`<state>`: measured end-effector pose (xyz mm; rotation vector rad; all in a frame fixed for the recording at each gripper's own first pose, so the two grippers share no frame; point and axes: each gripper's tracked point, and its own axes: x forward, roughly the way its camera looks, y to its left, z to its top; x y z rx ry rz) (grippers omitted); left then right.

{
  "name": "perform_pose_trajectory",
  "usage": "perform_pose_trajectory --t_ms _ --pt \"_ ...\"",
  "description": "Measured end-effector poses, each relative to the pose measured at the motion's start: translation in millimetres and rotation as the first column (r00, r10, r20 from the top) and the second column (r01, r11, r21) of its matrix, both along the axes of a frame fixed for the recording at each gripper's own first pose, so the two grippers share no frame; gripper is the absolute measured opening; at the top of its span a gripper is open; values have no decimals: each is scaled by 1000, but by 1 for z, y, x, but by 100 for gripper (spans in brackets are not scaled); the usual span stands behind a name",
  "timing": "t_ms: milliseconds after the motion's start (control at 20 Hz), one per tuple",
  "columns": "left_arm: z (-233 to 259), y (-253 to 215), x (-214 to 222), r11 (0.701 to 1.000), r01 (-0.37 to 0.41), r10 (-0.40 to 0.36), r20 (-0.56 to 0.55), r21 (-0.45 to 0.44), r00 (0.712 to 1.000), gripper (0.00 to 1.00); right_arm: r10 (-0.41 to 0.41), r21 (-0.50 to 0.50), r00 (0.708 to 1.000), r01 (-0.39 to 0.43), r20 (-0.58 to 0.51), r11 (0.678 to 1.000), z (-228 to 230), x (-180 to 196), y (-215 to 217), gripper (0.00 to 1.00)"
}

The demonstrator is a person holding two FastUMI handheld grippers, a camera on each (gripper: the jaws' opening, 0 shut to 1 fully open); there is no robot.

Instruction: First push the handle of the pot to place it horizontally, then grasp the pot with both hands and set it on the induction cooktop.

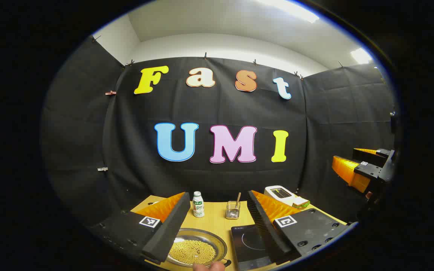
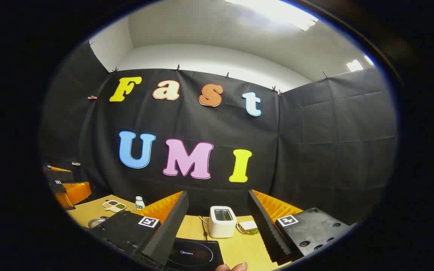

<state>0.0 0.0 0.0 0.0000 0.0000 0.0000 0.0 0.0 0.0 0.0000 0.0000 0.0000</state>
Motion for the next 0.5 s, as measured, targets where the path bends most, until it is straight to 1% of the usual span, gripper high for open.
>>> perform_pose_trajectory --t_ms 500 --pt "-2 -1 0 1000 -4 3 -8 -6 1000 94 27 -12 1000 -27 9 1000 5 -6 6 98"
